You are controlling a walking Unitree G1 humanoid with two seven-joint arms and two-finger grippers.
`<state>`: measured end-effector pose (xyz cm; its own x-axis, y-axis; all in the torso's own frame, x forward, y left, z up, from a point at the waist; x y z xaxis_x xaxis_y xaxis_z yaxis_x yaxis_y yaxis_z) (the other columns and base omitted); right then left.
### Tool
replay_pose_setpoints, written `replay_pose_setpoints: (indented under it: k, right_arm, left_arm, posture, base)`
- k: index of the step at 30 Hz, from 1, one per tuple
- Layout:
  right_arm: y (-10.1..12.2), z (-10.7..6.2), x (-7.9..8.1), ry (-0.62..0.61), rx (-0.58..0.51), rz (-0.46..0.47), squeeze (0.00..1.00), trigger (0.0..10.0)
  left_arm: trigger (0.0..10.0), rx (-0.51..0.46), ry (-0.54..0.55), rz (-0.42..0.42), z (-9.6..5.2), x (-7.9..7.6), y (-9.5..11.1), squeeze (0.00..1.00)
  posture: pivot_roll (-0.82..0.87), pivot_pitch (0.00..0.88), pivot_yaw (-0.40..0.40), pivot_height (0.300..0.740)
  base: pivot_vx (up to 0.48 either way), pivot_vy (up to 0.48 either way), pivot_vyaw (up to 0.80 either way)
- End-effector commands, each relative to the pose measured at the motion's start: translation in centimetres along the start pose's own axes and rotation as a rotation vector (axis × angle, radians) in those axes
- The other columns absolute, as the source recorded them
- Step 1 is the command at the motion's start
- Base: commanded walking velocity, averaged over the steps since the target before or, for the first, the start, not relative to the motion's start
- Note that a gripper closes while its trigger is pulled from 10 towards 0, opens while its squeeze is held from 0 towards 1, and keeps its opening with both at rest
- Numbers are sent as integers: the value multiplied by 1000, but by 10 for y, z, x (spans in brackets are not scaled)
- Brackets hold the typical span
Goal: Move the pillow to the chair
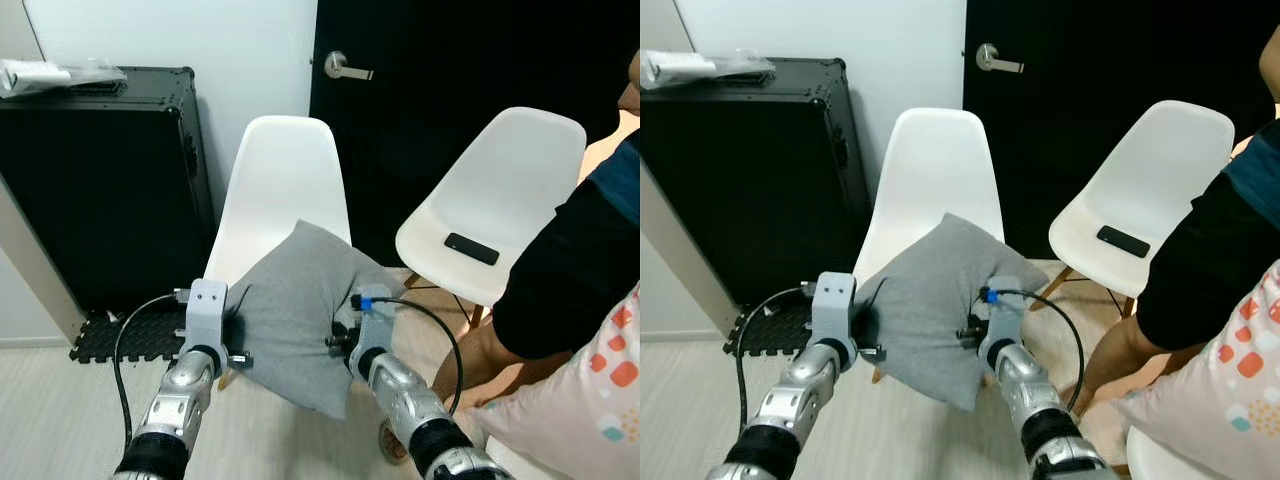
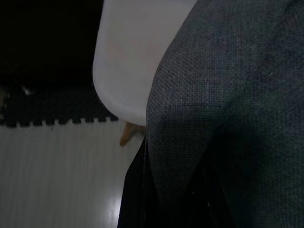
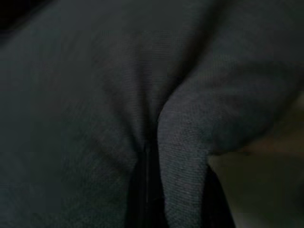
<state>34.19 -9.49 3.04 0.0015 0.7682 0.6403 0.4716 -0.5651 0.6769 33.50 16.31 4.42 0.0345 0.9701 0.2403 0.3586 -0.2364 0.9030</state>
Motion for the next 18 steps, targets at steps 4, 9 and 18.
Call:
replay_pose_setpoints:
  k: [4,9,18]
  right_arm:
    - [3,-2,-14,-46,19,80,0,10000]
    - [-33,-10,-31,-152,259,-266,0,10000]
    - [-36,-12,-34,-160,259,-265,0,10000]
  left_arm:
    - [3686,-106,22,95,0,5,21,0]
    - [6471,-16,52,135,1,5,1,0]
    - [7294,11,28,112,0,4,-2,0]
  posture:
    - [-25,14,-81,740]
    - [-32,25,-73,740]
    - [-42,31,-70,740]
  base:
    - [0,0,0]
    - [0,0,0]
    - [0,0,0]
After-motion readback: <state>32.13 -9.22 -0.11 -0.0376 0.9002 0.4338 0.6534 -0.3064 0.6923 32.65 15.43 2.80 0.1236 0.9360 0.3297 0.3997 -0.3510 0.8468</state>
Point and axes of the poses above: a point about 5 cm out from each wrist's last joint towards the gripper, its own z axis pointing out of the wrist towards the gripper, its own y axis along the axis of the wrist's last joint, x = y × z, the point moved 2 cm from there along z, pointing out of the wrist towards the gripper, and after that the axes turned 14 degrees about z, right-handed, at the moved point
